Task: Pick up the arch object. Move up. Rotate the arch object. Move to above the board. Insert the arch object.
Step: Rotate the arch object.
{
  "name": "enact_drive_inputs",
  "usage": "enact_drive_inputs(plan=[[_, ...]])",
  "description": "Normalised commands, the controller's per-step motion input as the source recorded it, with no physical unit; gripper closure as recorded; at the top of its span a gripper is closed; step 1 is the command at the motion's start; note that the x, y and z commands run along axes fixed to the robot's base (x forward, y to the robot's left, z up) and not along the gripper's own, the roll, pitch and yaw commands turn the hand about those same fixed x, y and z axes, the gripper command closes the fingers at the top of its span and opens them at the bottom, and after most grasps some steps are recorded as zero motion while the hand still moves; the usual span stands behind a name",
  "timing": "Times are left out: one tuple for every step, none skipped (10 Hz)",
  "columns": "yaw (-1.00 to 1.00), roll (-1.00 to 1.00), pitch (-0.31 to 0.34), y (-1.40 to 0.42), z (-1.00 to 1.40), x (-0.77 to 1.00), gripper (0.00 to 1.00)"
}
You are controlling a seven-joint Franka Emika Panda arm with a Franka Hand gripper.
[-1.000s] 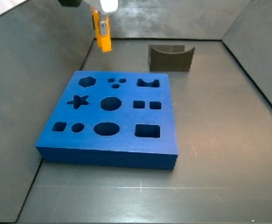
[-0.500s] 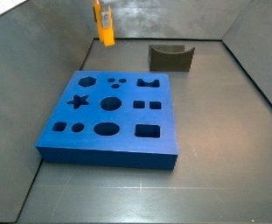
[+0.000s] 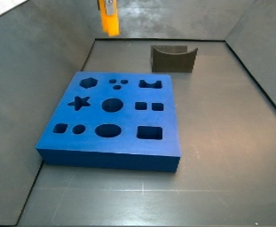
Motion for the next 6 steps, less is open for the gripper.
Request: enact_drive_inputs(plan=[[0.02, 0.10, 0.102, -0.07, 1.00, 0.05, 1.00], [0.02, 0.11, 0.103, -0.06, 0.98, 0.04, 1.00], [0.02, 0.12, 0.106, -0.04, 0.84, 0.02, 1.00], [0.02, 0.13, 0.105, -0.03, 0.77, 0.02, 1.00], [0.02, 0.12, 0.103, -0.02, 0.61, 0.01, 1.00], [0.02, 0.10, 0.097, -0.02, 0.54, 0.01, 1.00]])
